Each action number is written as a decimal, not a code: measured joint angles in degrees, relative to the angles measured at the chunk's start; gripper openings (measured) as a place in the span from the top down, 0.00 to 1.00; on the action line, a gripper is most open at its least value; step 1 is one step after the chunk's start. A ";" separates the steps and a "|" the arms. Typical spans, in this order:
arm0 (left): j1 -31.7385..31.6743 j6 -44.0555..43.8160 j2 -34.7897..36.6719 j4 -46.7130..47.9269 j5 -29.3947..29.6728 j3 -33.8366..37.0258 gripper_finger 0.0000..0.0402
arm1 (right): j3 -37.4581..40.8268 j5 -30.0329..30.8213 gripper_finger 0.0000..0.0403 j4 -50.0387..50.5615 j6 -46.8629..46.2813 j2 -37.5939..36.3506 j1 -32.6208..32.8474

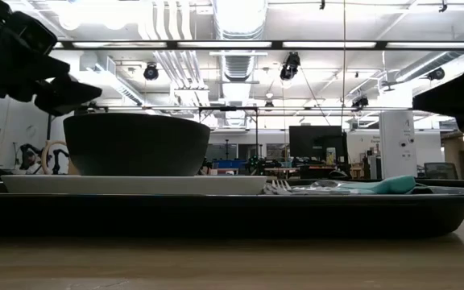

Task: Set up tray
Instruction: Adjust the light orange mug on the black serving tray

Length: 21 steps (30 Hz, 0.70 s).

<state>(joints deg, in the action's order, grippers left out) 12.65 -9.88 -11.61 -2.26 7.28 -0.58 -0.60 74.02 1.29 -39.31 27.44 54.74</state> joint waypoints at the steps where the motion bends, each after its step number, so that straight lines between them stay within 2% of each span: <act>1: -0.01 0.34 0.03 -0.01 0.20 0.00 0.30 | 0.00 0.12 0.85 0.02 0.04 0.28 -0.01; 6: 0.01 1.05 -0.90 0.08 0.30 0.00 0.30 | 0.00 1.24 0.85 0.30 -3.05 4.10 -0.02; 12: 0.05 -1.57 -9.63 0.08 1.48 0.00 0.30 | 0.00 1.35 0.85 0.39 -12.52 14.24 -0.02; 15: 0.10 -6.06 -16.48 -0.90 7.51 0.03 0.30 | 0.00 1.22 0.85 0.40 -18.38 20.93 -0.02; 18: -0.04 -12.09 -23.43 -1.61 16.74 0.04 0.30 | 0.00 0.70 0.85 0.33 -27.47 27.64 -0.02; 21: 0.05 -14.86 -29.40 -2.67 20.32 0.07 0.30 | 0.00 -0.31 0.85 0.13 -34.43 33.71 -0.04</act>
<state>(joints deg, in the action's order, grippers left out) 12.70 -24.74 -41.02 -4.92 27.60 -0.51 -0.60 73.71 1.42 -73.74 61.16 54.70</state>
